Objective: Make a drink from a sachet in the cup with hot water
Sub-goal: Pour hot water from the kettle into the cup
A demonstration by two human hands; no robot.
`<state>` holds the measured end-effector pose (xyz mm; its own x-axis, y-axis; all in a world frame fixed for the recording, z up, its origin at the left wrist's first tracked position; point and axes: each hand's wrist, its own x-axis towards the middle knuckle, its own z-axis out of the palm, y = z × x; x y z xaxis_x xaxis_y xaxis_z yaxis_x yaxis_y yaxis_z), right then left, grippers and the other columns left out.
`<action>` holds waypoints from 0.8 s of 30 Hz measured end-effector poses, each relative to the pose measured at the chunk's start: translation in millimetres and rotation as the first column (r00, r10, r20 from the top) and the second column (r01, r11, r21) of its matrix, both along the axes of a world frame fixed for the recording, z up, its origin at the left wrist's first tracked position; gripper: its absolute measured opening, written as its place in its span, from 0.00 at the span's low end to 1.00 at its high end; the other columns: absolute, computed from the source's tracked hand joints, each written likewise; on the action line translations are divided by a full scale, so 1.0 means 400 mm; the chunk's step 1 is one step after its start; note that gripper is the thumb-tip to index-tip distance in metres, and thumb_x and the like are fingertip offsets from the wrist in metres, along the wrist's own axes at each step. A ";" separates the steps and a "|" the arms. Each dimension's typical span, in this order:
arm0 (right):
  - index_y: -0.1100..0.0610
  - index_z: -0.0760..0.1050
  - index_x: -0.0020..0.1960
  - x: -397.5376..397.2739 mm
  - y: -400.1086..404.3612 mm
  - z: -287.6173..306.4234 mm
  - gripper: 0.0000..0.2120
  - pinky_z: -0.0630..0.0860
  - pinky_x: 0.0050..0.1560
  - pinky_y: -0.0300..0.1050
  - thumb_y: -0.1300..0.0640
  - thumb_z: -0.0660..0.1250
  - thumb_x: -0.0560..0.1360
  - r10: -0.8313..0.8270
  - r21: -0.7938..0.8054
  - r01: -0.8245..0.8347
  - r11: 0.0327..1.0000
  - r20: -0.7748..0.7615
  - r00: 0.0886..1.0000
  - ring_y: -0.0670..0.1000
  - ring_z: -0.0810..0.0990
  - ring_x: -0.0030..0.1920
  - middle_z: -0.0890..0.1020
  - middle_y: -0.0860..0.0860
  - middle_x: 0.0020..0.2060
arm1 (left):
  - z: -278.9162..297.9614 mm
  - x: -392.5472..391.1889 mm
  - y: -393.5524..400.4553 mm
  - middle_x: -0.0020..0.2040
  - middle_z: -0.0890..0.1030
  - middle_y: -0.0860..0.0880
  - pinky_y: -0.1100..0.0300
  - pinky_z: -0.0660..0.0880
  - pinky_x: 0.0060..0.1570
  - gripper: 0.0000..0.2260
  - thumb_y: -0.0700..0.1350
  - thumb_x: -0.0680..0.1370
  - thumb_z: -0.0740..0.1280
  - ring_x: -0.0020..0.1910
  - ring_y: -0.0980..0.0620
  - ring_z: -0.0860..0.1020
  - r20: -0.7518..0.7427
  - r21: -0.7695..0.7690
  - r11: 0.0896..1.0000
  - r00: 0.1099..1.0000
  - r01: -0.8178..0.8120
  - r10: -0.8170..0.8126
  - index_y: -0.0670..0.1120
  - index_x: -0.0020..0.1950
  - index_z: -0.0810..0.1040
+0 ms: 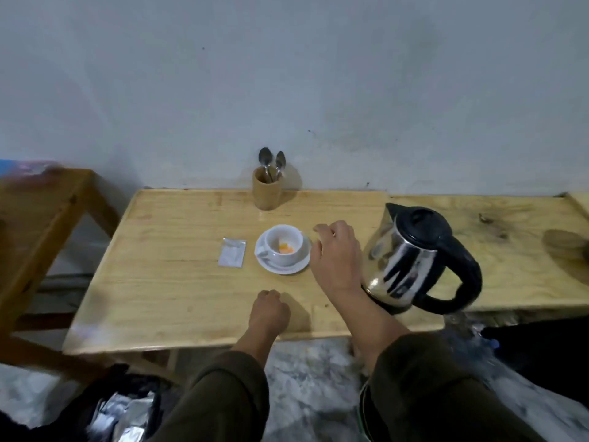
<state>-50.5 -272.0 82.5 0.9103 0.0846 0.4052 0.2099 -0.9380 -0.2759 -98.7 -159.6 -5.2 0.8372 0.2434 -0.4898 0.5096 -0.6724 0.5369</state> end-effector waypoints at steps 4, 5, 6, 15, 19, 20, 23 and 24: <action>0.54 0.80 0.49 -0.054 -0.180 0.027 0.12 0.73 0.49 0.54 0.60 0.66 0.66 -0.154 -0.064 0.160 0.985 0.097 0.983 0.56 0.73 0.52 0.79 0.56 0.50 | -0.012 -0.047 -0.145 0.68 0.74 0.40 0.56 0.65 0.68 0.17 0.43 0.80 0.57 0.69 0.43 0.70 -0.053 0.008 0.997 0.995 0.083 -0.082 0.39 0.65 0.74; 0.54 0.80 0.50 -0.065 -0.223 0.033 0.12 0.72 0.52 0.55 0.60 0.67 0.67 -0.182 -0.076 0.191 0.979 0.110 0.977 0.56 0.72 0.55 0.79 0.57 0.53 | -0.010 -0.054 -0.176 0.68 0.74 0.39 0.55 0.67 0.68 0.17 0.43 0.79 0.58 0.68 0.42 0.70 -0.071 0.024 0.997 0.995 0.078 -0.076 0.39 0.65 0.74; 0.54 0.79 0.51 -0.076 -0.265 0.040 0.12 0.71 0.55 0.58 0.60 0.67 0.69 -0.211 -0.075 0.220 0.973 0.110 0.971 0.57 0.70 0.59 0.78 0.58 0.57 | -0.011 -0.058 -0.204 0.67 0.73 0.39 0.53 0.68 0.67 0.17 0.42 0.78 0.60 0.67 0.41 0.71 -0.093 0.022 0.998 0.994 0.056 -0.054 0.38 0.65 0.73; 0.51 0.59 0.72 -0.124 -0.492 0.050 0.27 0.66 0.68 0.57 0.61 0.62 0.75 -0.329 0.318 0.425 0.847 -0.314 0.891 0.58 0.68 0.66 0.67 0.57 0.67 | -0.040 -0.053 -0.263 0.70 0.70 0.38 0.54 0.69 0.66 0.21 0.45 0.79 0.55 0.67 0.40 0.71 -0.197 0.127 0.983 0.975 0.134 -0.108 0.38 0.70 0.70; 0.58 0.67 0.64 -0.112 -0.526 0.055 0.18 0.72 0.54 0.49 0.62 0.63 0.75 -0.260 0.517 0.519 0.681 -0.491 0.831 0.60 0.75 0.58 0.73 0.59 0.61 | -0.019 -0.072 -0.278 0.71 0.68 0.39 0.55 0.68 0.66 0.19 0.43 0.80 0.56 0.68 0.41 0.70 -0.191 0.165 0.972 0.972 0.169 -0.136 0.38 0.69 0.71; 0.58 0.67 0.62 -0.106 -0.531 0.057 0.17 0.72 0.50 0.48 0.63 0.63 0.75 -0.253 0.522 0.548 0.653 -0.532 0.808 0.61 0.76 0.57 0.75 0.60 0.59 | -0.021 -0.077 -0.283 0.71 0.68 0.40 0.55 0.67 0.66 0.18 0.42 0.81 0.57 0.69 0.41 0.70 -0.176 0.168 0.973 0.976 0.158 -0.128 0.38 0.69 0.71; 0.60 0.70 0.61 -0.091 -0.541 0.057 0.14 0.71 0.47 0.46 0.64 0.63 0.75 -0.251 0.515 0.584 0.627 -0.577 0.778 0.61 0.77 0.54 0.78 0.60 0.56 | -0.037 -0.083 -0.279 0.73 0.67 0.40 0.56 0.66 0.68 0.19 0.42 0.81 0.56 0.71 0.42 0.67 -0.163 0.153 0.978 0.980 0.142 -0.117 0.37 0.71 0.68; 0.60 0.71 0.59 -0.088 -0.541 0.055 0.13 0.73 0.48 0.46 0.64 0.62 0.75 -0.252 0.527 0.588 0.614 -0.575 0.778 0.61 0.77 0.52 0.79 0.60 0.55 | -0.039 -0.083 -0.274 0.73 0.66 0.41 0.57 0.65 0.68 0.19 0.43 0.82 0.55 0.72 0.43 0.65 -0.156 0.158 0.974 0.978 0.163 -0.139 0.37 0.71 0.68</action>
<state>-85.7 -488.2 104.5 0.8476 -0.4802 -0.2259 -0.4491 -0.4223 -0.7874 -132.0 -269.0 -21.0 0.7950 0.2087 -0.5696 0.4581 -0.8220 0.3382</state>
